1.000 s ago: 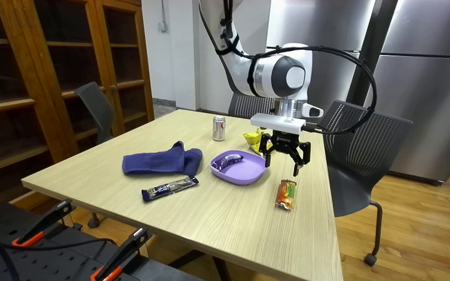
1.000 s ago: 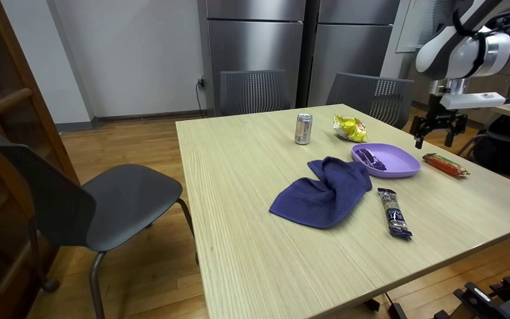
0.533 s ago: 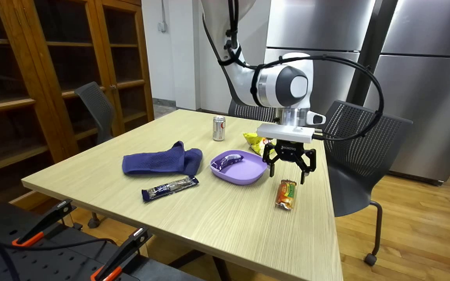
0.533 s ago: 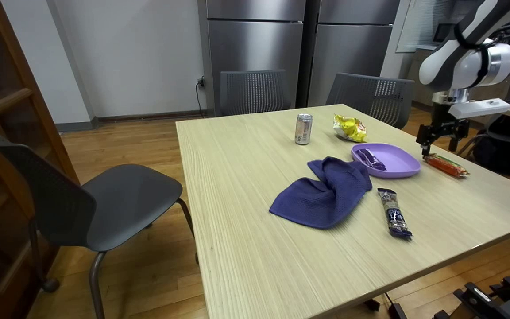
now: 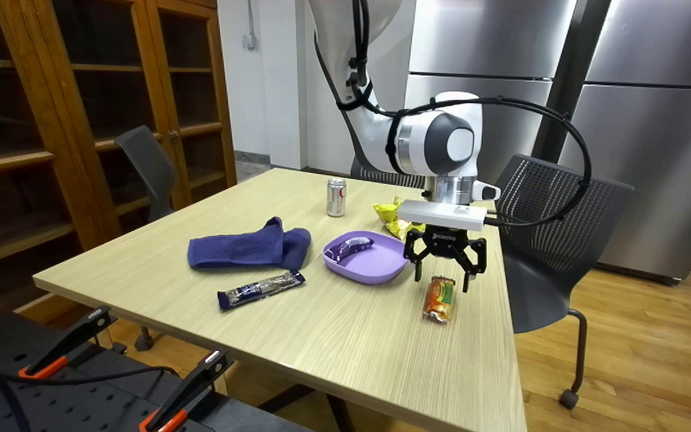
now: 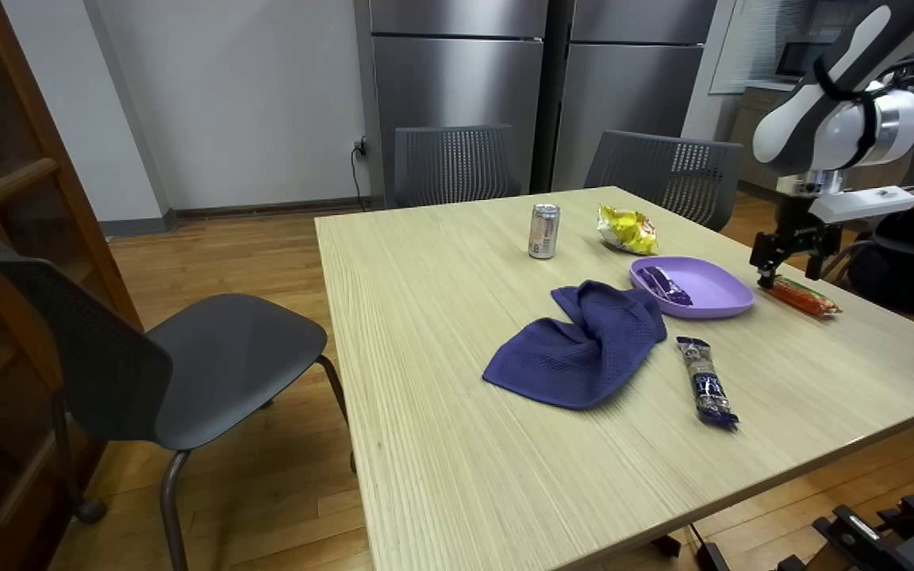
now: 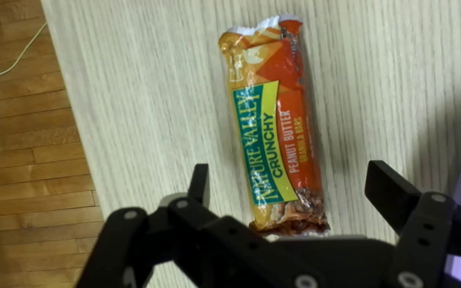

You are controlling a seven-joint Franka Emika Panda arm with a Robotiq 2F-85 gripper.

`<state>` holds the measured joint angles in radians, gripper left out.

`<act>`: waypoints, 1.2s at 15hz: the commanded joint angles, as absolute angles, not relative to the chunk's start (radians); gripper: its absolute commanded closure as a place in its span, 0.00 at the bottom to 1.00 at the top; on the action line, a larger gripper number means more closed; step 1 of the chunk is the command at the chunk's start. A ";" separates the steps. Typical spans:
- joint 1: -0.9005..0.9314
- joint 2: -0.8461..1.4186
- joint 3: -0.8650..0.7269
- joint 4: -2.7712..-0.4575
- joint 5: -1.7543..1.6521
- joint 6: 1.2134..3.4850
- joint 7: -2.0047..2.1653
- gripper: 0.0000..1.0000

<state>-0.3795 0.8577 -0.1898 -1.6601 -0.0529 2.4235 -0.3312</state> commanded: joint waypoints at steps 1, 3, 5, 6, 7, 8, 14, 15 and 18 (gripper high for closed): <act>-0.408 0.865 -0.166 -1.643 -0.066 2.422 -0.365 0.00; -0.410 0.868 -0.165 -1.643 -0.064 2.419 -0.369 0.00; -0.413 0.872 -0.164 -1.640 -0.063 2.417 -0.371 0.00; -0.414 0.873 -0.163 -1.640 -0.062 2.416 -0.372 0.00; -0.416 0.874 -0.163 -1.637 -0.061 2.414 -0.373 0.00; -0.418 0.875 -0.162 -1.636 -0.060 2.412 -0.373 0.00; -0.432 0.872 -0.152 -1.633 -0.055 2.409 -0.378 0.58; -0.432 0.872 -0.152 -1.634 -0.056 2.411 -0.379 0.65; -0.434 0.868 -0.153 -1.636 -0.056 2.414 -0.381 0.83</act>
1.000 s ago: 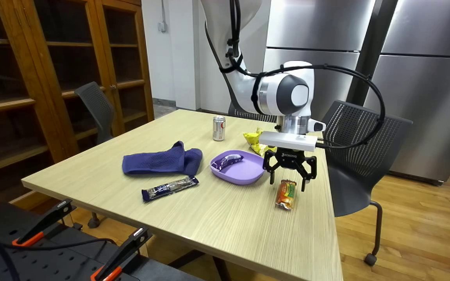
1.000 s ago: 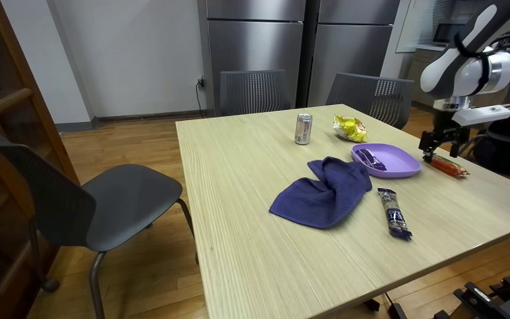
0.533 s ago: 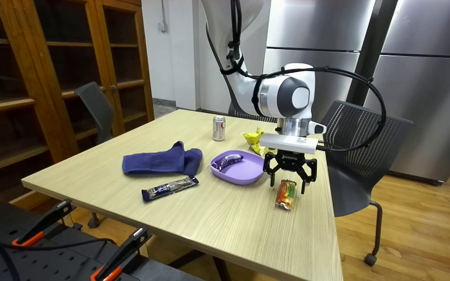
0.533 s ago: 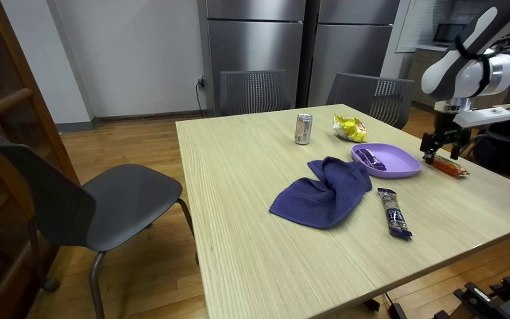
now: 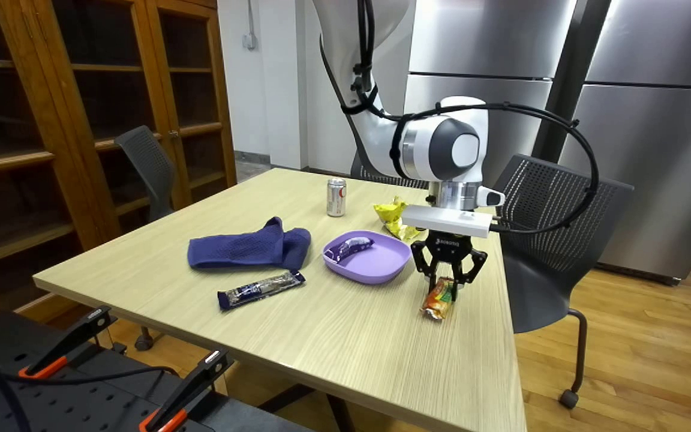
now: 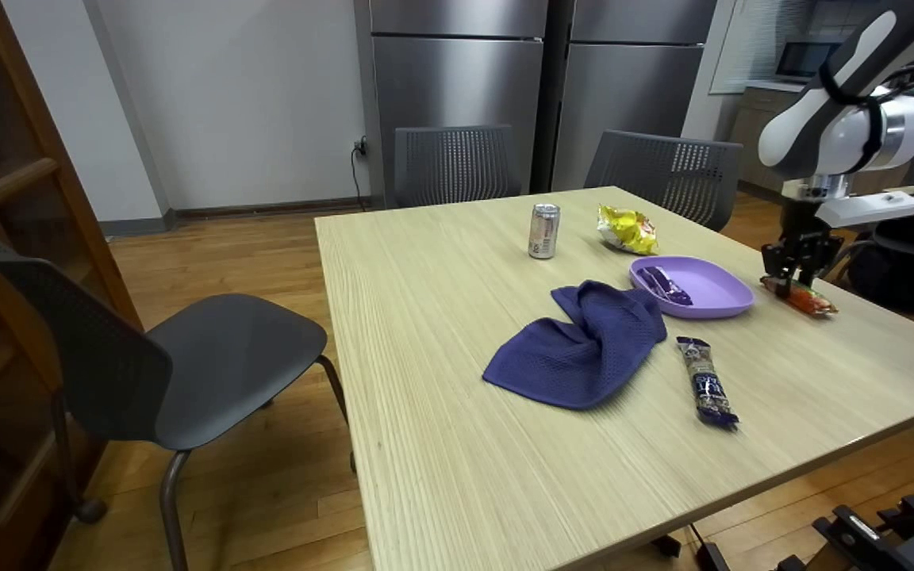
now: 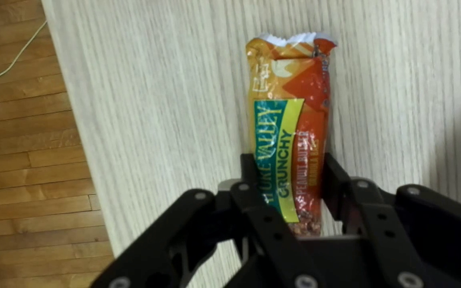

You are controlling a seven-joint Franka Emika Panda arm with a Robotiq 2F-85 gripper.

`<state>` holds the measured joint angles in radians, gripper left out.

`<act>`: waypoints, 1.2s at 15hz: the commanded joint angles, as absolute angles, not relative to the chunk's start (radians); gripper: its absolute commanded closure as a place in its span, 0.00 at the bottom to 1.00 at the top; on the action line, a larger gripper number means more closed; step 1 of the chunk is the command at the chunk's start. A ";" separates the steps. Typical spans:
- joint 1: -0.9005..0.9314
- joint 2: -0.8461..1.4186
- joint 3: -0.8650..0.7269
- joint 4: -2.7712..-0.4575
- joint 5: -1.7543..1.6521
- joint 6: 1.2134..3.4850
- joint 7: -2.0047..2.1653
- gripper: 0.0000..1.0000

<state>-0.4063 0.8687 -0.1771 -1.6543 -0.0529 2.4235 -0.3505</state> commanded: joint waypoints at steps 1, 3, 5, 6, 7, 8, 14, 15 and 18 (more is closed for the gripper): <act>-0.434 0.865 -0.153 -1.638 -0.056 2.415 -0.382 0.83; -0.437 0.852 -0.151 -1.646 -0.052 2.413 -0.384 0.83; -0.437 0.834 -0.147 -1.659 -0.050 2.420 -0.390 0.83; -0.436 0.829 -0.146 -1.662 -0.050 2.423 -0.392 0.83; -0.434 0.823 -0.145 -1.665 -0.050 2.427 -0.393 0.83; -0.434 0.816 -0.141 -1.667 -0.048 2.428 -0.395 0.83; -0.420 0.775 -0.127 -1.689 -0.050 2.451 -0.389 0.83; -0.416 0.768 -0.125 -1.695 -0.052 2.457 -0.388 0.83; -0.405 0.749 -0.116 -1.713 -0.053 2.470 -0.384 0.83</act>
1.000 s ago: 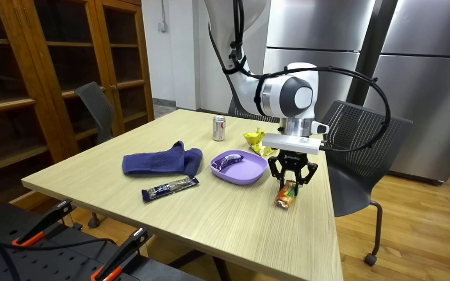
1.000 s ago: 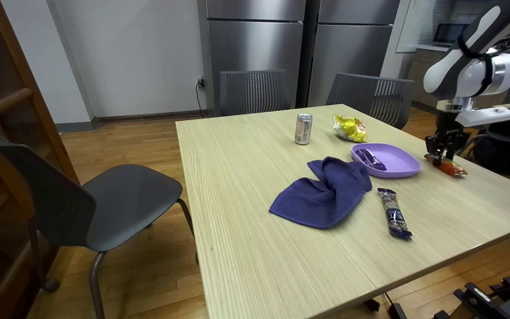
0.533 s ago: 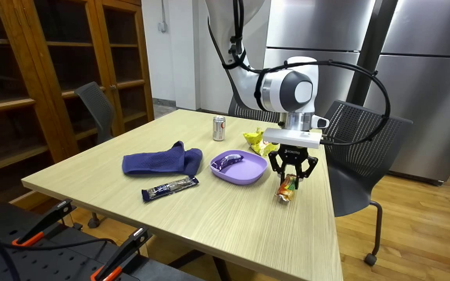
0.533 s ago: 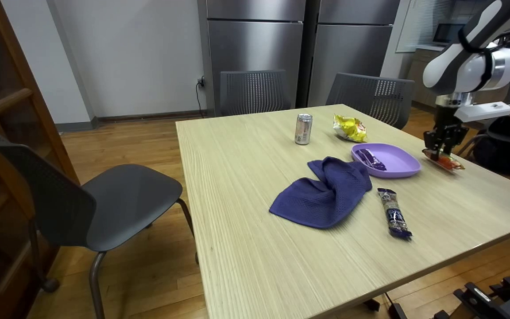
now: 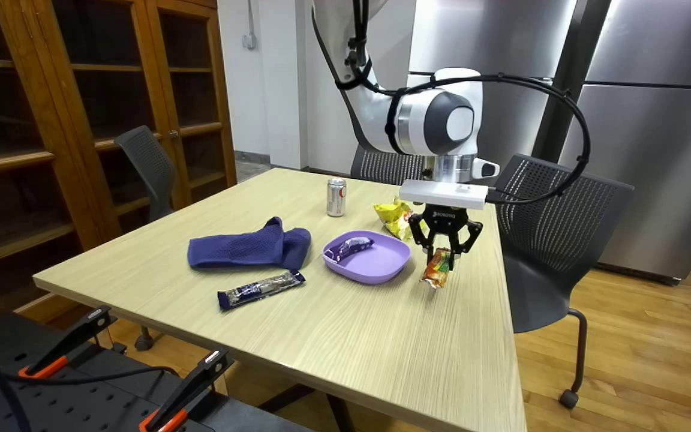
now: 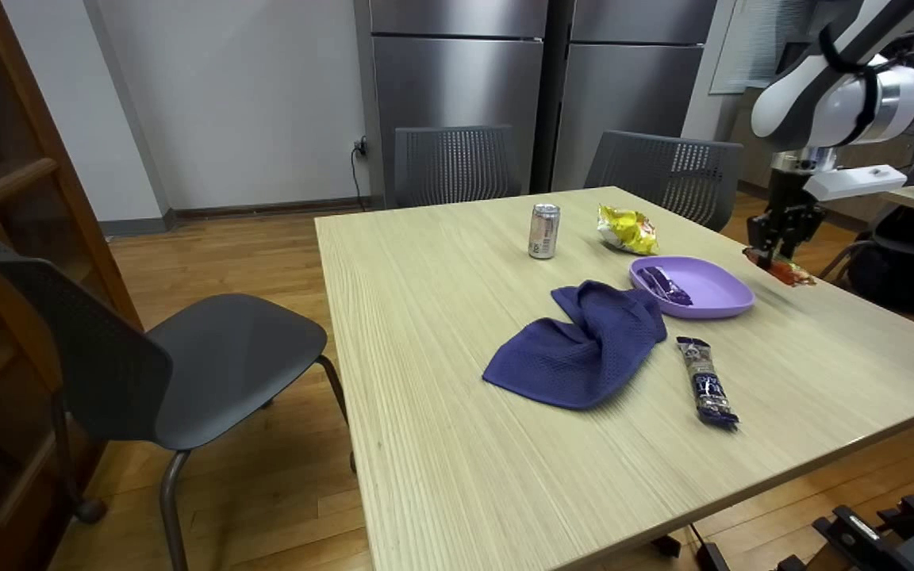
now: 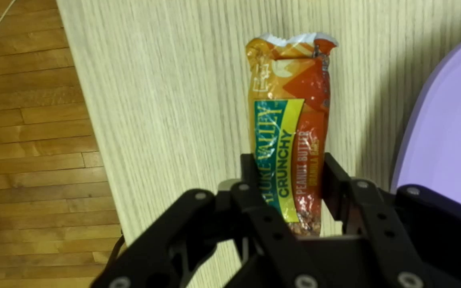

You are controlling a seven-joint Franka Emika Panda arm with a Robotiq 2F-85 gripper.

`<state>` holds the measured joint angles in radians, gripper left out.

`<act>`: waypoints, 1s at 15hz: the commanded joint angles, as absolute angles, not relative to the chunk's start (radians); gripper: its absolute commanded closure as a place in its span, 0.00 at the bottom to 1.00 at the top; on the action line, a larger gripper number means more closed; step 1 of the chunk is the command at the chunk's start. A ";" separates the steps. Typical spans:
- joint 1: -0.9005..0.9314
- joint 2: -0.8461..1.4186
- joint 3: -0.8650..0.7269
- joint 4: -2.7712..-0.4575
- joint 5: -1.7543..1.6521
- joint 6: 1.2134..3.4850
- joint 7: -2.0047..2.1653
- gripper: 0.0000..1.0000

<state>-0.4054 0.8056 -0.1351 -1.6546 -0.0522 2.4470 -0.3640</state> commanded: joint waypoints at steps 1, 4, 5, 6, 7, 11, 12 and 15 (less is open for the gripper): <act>-0.402 0.745 -0.113 -1.717 -0.053 2.474 -0.383 0.83; -0.388 0.724 -0.101 -1.743 -0.054 2.490 -0.378 0.83; -0.382 0.719 -0.099 -1.750 -0.055 2.494 -0.376 0.83; -0.375 0.712 -0.096 -1.759 -0.056 2.498 -0.375 0.83; -0.368 0.706 -0.094 -1.767 -0.056 2.502 -0.373 0.83; -0.336 0.689 -0.086 -1.792 -0.058 2.507 -0.363 0.83; -0.327 0.686 -0.083 -1.797 -0.058 2.506 -0.360 0.83; -0.307 0.687 -0.074 -1.798 -0.056 2.499 -0.356 0.83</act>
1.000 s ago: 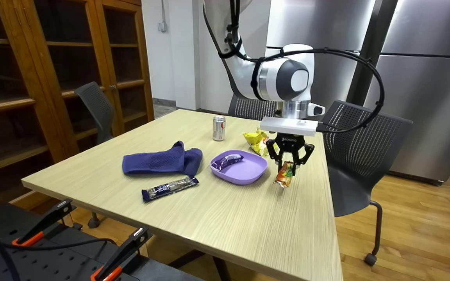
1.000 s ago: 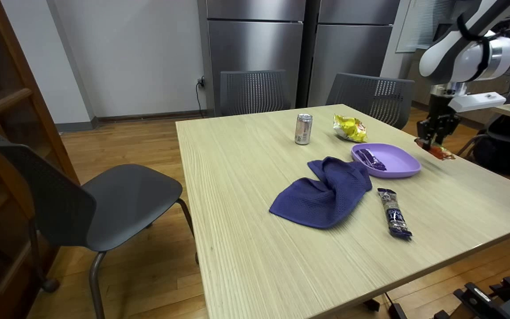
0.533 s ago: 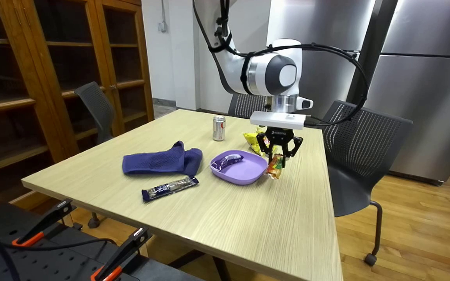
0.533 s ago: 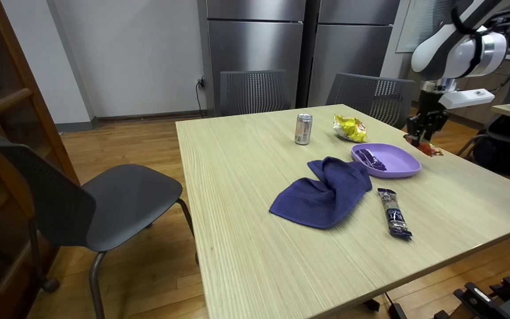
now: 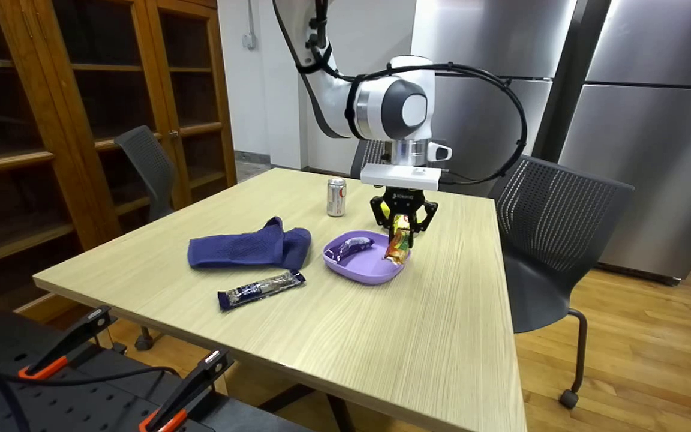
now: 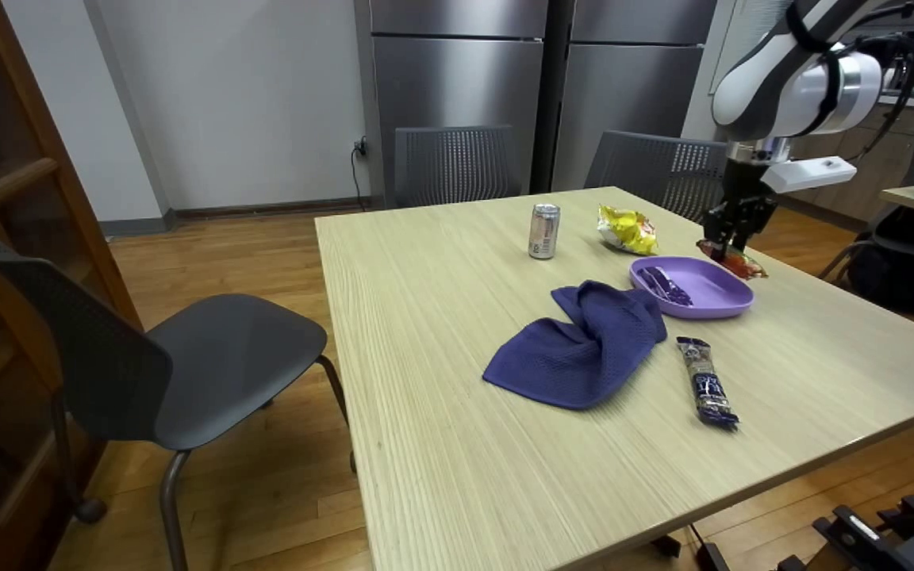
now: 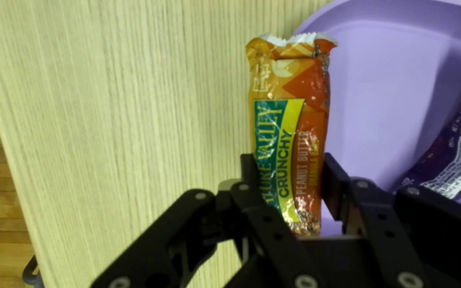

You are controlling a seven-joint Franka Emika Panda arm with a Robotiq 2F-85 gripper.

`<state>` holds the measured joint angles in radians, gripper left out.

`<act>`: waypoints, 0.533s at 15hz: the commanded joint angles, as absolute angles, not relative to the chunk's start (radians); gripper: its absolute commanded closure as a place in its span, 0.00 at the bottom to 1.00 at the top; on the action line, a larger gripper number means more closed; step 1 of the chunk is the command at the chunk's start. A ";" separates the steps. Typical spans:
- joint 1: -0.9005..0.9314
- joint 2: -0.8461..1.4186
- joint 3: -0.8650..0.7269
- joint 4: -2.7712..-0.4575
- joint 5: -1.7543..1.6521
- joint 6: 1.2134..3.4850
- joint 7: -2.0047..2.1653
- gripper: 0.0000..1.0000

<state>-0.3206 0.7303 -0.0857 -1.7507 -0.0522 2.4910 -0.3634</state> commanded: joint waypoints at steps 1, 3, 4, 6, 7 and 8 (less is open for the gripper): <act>-0.300 0.690 -0.072 -1.797 -0.056 2.495 -0.354 0.83; -0.287 0.693 -0.065 -1.794 -0.054 2.490 -0.352 0.83; -0.282 0.695 -0.062 -1.794 -0.054 2.489 -0.351 0.83; -0.269 0.700 -0.059 -1.791 -0.055 2.486 -0.346 0.83; -0.265 0.701 -0.054 -1.791 -0.054 2.483 -0.347 0.83; -0.261 0.703 -0.051 -1.790 -0.053 2.481 -0.346 0.83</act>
<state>-0.2708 0.7301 -0.0627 -1.7645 -0.0521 2.4909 -0.3612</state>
